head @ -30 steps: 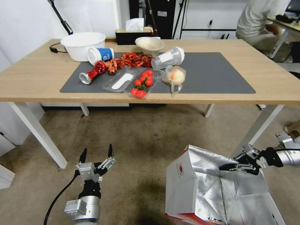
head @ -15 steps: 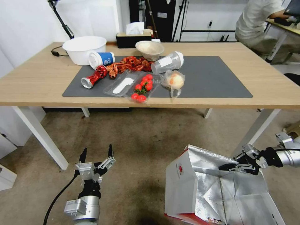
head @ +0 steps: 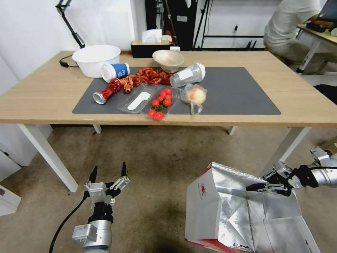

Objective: Pick up the food delivery bag from the floor and place it on the table.

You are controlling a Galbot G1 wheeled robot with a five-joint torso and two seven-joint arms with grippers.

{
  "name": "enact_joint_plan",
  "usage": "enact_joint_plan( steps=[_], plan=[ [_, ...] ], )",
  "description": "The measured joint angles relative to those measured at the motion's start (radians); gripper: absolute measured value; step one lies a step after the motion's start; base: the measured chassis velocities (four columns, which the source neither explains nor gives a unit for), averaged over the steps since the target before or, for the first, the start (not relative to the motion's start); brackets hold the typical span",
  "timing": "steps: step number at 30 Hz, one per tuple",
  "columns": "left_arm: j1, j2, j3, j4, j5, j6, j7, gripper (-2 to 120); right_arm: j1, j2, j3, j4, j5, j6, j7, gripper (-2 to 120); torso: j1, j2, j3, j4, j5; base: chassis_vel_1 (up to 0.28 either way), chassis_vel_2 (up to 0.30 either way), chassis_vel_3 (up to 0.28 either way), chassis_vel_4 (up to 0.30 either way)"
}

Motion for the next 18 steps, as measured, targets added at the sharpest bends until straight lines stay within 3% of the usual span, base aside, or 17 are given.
enact_joint_plan(
  steps=[18],
  plan=[
    [0.0,0.005,-0.001,-0.005,-0.002,0.001,-0.002,100,-0.003,-0.006,0.005,0.002,0.004,0.0,0.0,0,0.03,0.078,0.047,0.0,0.0001,0.0,0.0,0.0,0.0]
  ],
)
